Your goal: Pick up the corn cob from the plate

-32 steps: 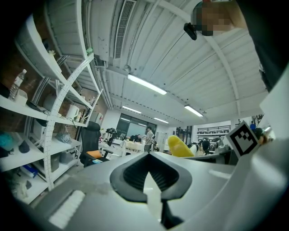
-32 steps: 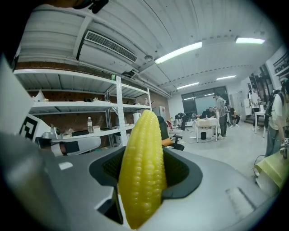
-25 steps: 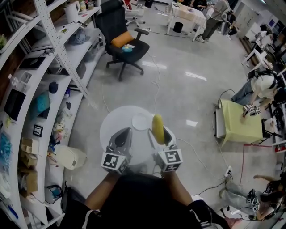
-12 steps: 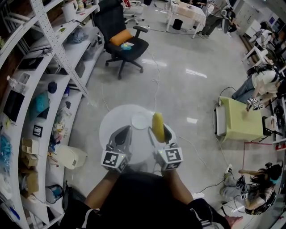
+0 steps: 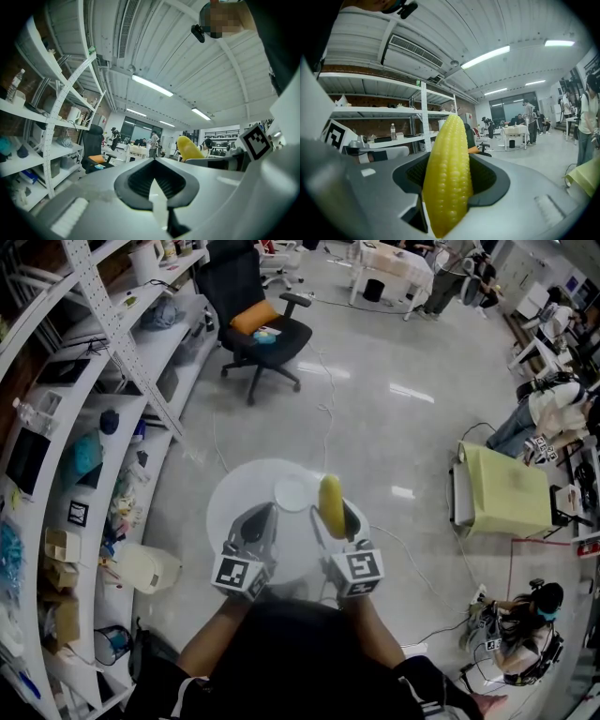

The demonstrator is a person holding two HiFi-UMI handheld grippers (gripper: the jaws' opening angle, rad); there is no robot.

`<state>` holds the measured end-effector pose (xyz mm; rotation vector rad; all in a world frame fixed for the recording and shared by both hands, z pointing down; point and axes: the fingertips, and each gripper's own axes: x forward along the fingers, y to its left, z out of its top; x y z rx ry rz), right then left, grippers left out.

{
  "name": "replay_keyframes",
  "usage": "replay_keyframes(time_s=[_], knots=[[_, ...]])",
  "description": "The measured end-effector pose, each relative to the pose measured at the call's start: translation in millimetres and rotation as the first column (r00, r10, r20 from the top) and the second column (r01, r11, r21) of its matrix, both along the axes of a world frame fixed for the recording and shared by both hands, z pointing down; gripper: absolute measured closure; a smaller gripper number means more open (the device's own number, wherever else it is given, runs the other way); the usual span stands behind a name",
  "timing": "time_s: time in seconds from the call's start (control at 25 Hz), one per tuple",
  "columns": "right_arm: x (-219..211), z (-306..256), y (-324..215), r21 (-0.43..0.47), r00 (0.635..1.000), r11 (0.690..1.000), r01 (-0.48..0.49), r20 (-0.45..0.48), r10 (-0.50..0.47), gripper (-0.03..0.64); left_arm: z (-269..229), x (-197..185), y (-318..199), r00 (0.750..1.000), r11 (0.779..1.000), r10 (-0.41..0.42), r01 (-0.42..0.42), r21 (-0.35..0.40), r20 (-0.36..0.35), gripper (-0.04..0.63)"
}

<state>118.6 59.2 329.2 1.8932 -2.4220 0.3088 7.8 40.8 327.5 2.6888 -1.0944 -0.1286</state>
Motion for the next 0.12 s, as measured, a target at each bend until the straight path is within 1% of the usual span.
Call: replay_keyframes(time_s=[0.12], knots=[[2.0,-1.4,-1.8,0.000,1.000,1.000,0.001,-0.002,-0.001,0.370,-1.1,1.3,-2.4,1.000,1.000,-0.002,0.002,0.003,0.002,0.595]])
